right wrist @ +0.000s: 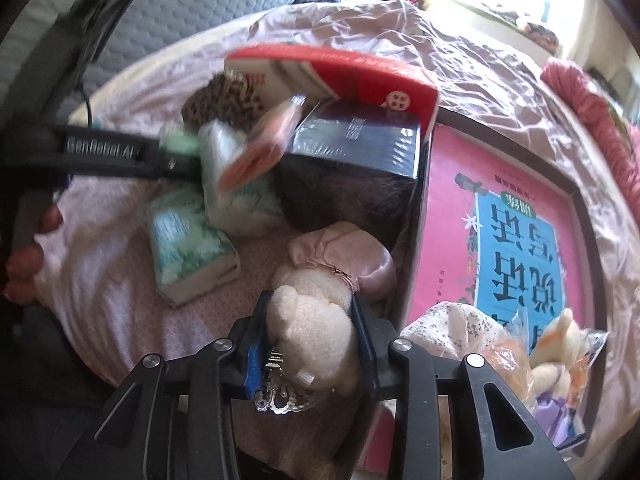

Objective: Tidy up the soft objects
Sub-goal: 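Grasp the bagged green sponge with the left gripper while the right gripper grasps the pink-bowed plush bunny, then carry the green sponge bag with the left gripper while the right gripper carries the bunny over the tray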

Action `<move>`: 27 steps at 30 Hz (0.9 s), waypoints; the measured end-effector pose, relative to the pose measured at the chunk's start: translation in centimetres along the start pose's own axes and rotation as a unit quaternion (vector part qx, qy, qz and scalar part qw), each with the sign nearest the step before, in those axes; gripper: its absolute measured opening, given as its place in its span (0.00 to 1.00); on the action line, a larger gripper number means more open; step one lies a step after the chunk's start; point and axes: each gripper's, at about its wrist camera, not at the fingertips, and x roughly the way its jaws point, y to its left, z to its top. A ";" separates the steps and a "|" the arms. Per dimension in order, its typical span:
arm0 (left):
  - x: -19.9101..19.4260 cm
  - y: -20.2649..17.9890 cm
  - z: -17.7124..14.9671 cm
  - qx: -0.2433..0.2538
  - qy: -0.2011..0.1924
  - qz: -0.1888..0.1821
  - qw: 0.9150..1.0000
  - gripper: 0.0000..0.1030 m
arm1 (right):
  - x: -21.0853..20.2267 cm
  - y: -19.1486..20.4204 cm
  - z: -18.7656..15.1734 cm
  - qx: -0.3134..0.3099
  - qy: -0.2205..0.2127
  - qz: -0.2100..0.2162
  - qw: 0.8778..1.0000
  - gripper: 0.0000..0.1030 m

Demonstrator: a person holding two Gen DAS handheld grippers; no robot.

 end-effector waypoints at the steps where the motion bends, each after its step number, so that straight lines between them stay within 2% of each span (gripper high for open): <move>1: -0.4 0.1 -0.1 -0.001 -0.003 0.001 1.000 0.35 | -0.2 -0.2 0.0 0.010 -0.003 0.010 1.000 0.38; 7: -3.1 0.2 -1.4 0.010 -0.020 0.024 0.999 0.35 | -1.6 -0.9 0.0 0.058 -0.021 0.060 0.996 0.38; 9: -3.9 0.0 -1.9 0.014 -0.024 0.034 0.999 0.35 | -1.9 -1.0 -0.1 0.064 -0.024 0.061 0.996 0.38; 27: -10.7 -4.7 -4.0 0.056 -0.067 0.034 0.996 0.35 | -8.5 -0.4 0.4 0.086 -0.089 0.084 0.989 0.38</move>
